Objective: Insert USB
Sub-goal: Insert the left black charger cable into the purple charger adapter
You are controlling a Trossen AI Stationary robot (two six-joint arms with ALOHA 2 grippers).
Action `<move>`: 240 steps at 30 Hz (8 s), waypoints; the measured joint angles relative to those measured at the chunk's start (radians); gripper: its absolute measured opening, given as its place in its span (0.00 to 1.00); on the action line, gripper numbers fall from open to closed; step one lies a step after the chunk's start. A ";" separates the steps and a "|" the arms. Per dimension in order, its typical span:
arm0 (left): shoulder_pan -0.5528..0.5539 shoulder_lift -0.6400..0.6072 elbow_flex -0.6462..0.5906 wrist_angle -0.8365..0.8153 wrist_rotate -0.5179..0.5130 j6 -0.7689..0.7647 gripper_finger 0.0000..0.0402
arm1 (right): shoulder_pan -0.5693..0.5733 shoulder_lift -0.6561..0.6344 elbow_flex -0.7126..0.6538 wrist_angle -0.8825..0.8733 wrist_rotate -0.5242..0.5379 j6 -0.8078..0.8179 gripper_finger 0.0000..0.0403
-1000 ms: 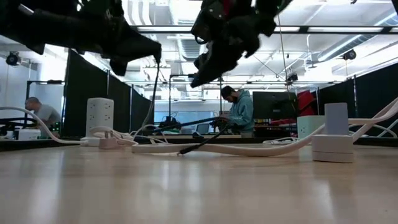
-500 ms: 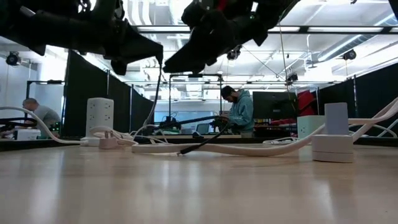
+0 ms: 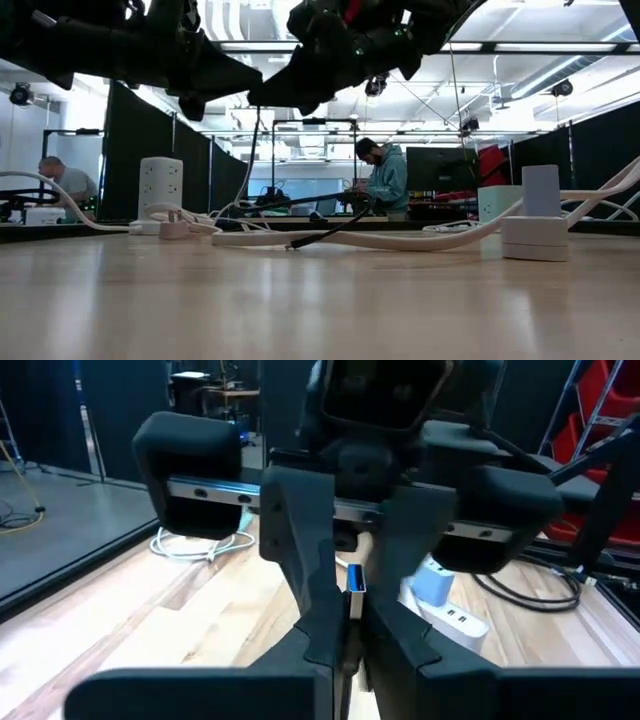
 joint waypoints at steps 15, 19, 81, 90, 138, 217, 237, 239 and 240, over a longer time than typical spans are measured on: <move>0.002 -0.002 -0.010 -0.017 0.156 0.040 0.25 | 0.013 -0.016 0.002 -0.039 0.061 -0.150 0.05; 0.000 -0.002 -0.023 -0.006 0.168 0.039 0.30 | 0.016 -0.018 0.002 -0.034 0.066 -0.184 0.05; -0.013 0.038 -0.026 0.238 0.046 0.291 0.26 | 0.043 -0.128 0.005 0.010 0.068 -0.080 0.05; -0.013 0.039 -0.025 0.256 0.059 0.283 0.26 | 0.043 -0.128 0.005 0.029 0.069 -0.063 0.05; -0.127 0.177 0.287 -0.123 -0.480 1.869 0.00 | -0.103 -0.248 0.005 -0.385 -0.267 0.789 0.51; 0.040 0.465 0.868 -1.236 0.235 0.297 0.00 | 0.126 -0.179 -0.022 -0.612 0.273 0.121 0.28; 0.040 0.460 0.832 -1.220 0.205 0.243 0.00 | 0.130 -0.194 0.000 -0.568 0.277 0.178 0.22; 0.038 0.460 0.831 -1.220 0.194 0.242 0.00 | 0.130 -0.194 0.000 -0.568 0.277 0.177 0.16; 0.037 0.460 0.831 -1.221 0.194 0.242 0.00 | 0.130 -0.194 -0.001 -0.568 0.277 0.174 0.12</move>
